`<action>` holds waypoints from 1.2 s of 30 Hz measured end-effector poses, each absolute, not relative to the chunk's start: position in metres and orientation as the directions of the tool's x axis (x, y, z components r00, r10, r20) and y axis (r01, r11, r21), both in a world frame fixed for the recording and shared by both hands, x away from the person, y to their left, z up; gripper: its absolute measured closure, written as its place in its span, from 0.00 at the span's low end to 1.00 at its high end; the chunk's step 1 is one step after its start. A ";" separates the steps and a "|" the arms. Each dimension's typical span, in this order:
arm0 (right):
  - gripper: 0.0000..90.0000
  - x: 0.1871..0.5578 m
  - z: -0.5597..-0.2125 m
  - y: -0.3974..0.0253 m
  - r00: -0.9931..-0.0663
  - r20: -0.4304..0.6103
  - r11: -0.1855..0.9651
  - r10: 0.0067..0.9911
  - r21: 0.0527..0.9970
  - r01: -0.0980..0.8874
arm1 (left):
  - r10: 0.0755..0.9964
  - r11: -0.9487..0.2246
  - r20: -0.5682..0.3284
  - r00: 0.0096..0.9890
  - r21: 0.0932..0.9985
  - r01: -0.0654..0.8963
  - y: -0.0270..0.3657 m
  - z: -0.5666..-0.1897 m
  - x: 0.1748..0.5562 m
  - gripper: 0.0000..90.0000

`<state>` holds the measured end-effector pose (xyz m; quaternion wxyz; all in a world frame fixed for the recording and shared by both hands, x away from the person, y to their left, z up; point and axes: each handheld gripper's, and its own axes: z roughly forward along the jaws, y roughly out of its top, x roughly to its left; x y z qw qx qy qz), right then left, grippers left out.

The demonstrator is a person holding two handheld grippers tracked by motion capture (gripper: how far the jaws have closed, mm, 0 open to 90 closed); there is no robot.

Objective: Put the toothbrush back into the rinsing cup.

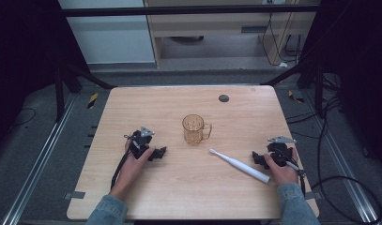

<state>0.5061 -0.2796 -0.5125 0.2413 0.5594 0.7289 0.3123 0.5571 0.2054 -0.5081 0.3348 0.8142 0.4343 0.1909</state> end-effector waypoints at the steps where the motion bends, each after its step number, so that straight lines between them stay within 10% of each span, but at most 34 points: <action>1: 0.01 0.506 -0.512 -0.280 -0.260 -0.001 0.180 0.966 0.725 0.664 | 0.834 -0.400 0.020 0.551 0.711 0.579 0.205 -0.508 0.557 0.00; 36: 0.33 0.473 -0.445 -0.229 -0.630 -0.111 0.541 0.768 0.640 0.546 | 0.831 -0.404 0.021 0.556 0.711 0.576 0.205 -0.508 0.559 0.00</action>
